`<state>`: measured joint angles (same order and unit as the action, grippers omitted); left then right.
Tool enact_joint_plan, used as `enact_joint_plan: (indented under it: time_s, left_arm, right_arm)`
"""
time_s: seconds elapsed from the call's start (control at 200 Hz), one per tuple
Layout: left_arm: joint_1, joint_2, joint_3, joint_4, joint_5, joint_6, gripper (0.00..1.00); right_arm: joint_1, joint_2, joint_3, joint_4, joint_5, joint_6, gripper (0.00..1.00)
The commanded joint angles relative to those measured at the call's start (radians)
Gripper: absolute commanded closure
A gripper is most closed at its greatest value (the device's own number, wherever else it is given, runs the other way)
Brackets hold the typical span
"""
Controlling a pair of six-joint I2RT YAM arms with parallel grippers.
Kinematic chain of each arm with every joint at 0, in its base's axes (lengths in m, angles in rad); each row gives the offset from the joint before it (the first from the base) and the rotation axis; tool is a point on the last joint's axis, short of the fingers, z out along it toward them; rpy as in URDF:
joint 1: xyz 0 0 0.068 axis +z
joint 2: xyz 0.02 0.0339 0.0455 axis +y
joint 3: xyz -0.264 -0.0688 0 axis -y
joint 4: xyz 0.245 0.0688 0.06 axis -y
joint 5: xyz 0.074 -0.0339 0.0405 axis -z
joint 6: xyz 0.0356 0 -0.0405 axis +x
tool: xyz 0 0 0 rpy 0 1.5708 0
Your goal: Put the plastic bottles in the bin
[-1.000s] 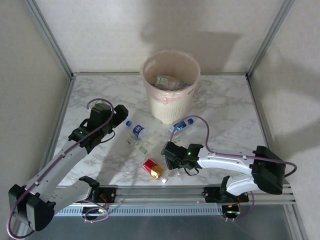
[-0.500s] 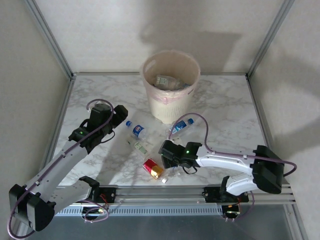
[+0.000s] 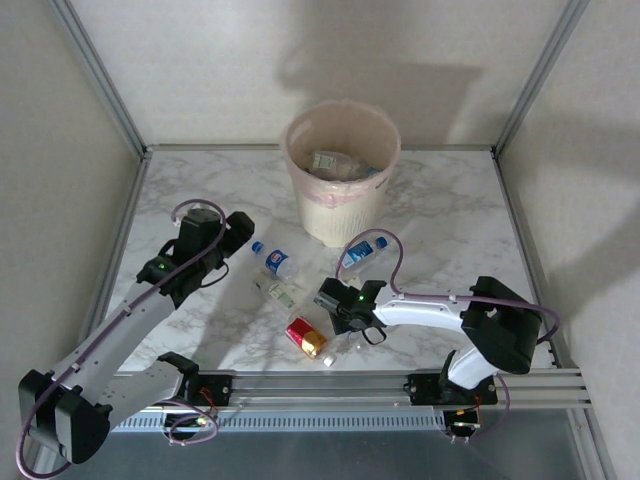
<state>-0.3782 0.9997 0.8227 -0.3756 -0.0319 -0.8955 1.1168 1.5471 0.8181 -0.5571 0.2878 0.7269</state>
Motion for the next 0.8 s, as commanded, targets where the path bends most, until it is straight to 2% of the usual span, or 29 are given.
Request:
enact_joint_plan:
  time_s: [0.0,0.215,0.486,0.661,0.796]
  left_arm:
    - [0.014,-0.017,-0.014,0.012,0.015,-0.007,0.16]
    - [0.020,-0.018,-0.013,0.012,0.020,-0.008,0.16]
    - [0.022,-0.024,-0.013,0.010,0.024,-0.016,0.17]
    - [0.024,-0.020,-0.026,0.017,0.028,-0.026,0.17]
    - [0.024,-0.013,-0.044,0.028,0.041,-0.037,0.17]
  right_arm:
    - [-0.006,0.009,-0.014,0.012,-0.006,-0.002,0.38]
    - [-0.005,-0.050,0.004,-0.020,0.002,0.008,0.46]
    - [0.012,-0.216,0.111,-0.112,0.005,-0.003,0.52]
    - [0.025,-0.293,0.337,-0.206,0.062,-0.030,0.53]
    - [0.016,-0.293,0.569,-0.245,0.135,-0.106,0.51]
